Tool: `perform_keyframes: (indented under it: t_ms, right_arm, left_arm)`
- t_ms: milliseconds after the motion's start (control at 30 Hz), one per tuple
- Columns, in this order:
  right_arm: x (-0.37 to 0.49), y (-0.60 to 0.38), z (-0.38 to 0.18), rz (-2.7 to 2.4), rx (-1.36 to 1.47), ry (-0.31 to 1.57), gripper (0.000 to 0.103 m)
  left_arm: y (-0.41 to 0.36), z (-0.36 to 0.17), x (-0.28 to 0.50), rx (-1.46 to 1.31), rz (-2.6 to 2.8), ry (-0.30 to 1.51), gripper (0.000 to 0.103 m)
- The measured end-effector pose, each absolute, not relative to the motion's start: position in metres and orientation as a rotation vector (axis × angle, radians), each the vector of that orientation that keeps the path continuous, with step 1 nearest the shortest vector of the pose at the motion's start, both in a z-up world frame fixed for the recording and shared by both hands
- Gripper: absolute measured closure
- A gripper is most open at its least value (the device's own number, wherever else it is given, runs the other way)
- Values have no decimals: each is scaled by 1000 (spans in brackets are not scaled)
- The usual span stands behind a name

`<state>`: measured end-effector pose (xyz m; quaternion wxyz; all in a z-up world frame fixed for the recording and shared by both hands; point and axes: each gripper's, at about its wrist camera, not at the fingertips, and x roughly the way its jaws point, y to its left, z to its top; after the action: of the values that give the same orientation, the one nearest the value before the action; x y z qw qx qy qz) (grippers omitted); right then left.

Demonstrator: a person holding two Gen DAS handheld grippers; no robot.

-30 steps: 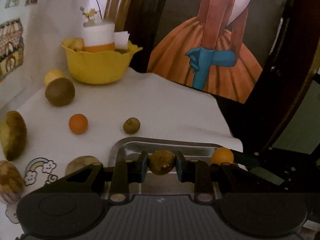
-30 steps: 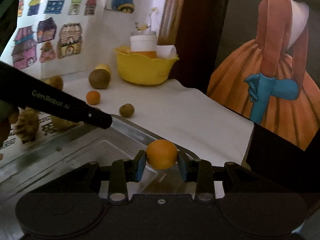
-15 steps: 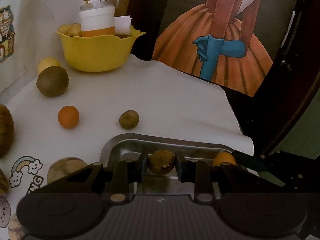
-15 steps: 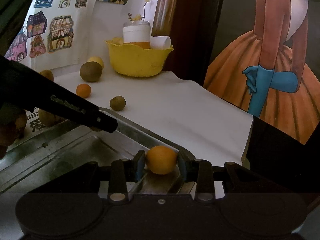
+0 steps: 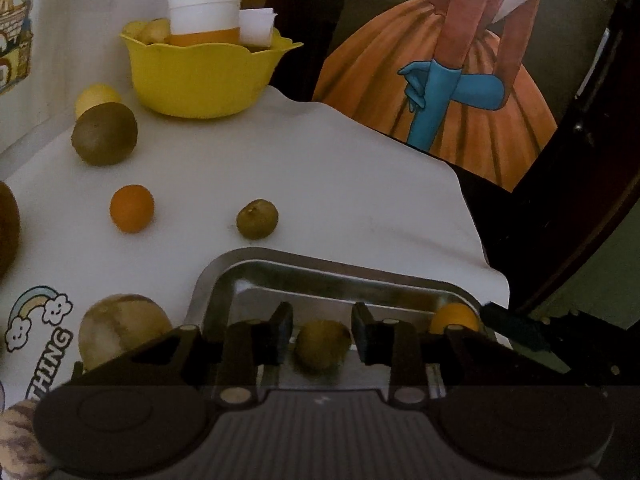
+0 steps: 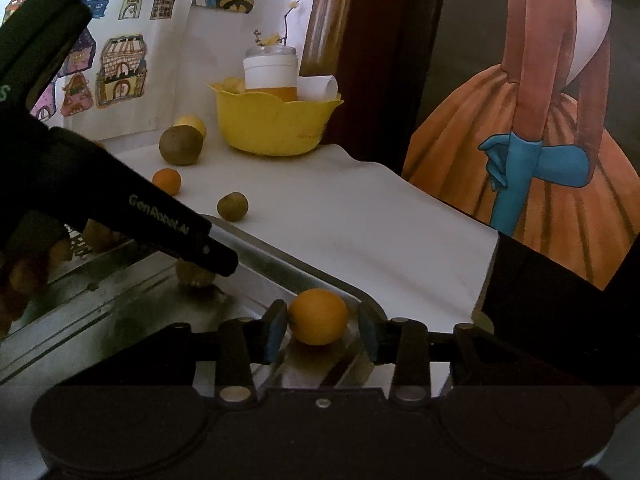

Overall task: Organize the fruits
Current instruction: 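Open the left tool to drop the brown fruit into the tray while the right tool releases the tangerine, then withdraw both tools back from the tray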

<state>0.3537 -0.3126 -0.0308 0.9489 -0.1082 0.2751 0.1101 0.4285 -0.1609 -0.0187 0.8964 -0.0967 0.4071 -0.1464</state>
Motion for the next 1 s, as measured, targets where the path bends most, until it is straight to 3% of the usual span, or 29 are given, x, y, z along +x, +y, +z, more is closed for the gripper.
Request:
perform_keyframes:
  t_ms: [133, 200, 367, 500, 600, 767, 1000]
  right_arm:
    - [344, -318, -23, 220, -205, 548, 55]
    - [337, -320, -20, 220, -197, 541, 49]
    - [316, -324, -5, 222, -161, 514, 33]
    - [291, -325, 10, 232, -137, 476, 19]
    - [268, -323, 25, 240, -126, 441, 9]
    - [231, -315, 45, 250, -114, 390, 1]
    - [180, -300, 65, 254, -103, 363, 1]
  left_arm:
    - [-159, -7, 422, -212, -304, 826, 60]
    - [-157, 3, 415, -221, -307, 804, 41]
    - [-151, 30, 391, -244, -302, 735, 15]
    - [-140, 51, 365, -249, -295, 669, 2]
    - [-134, 67, 341, -234, -288, 618, 0]
    - [-120, 85, 300, -217, -277, 554, 0]
    - [-95, 96, 235, -199, -258, 484, 0]
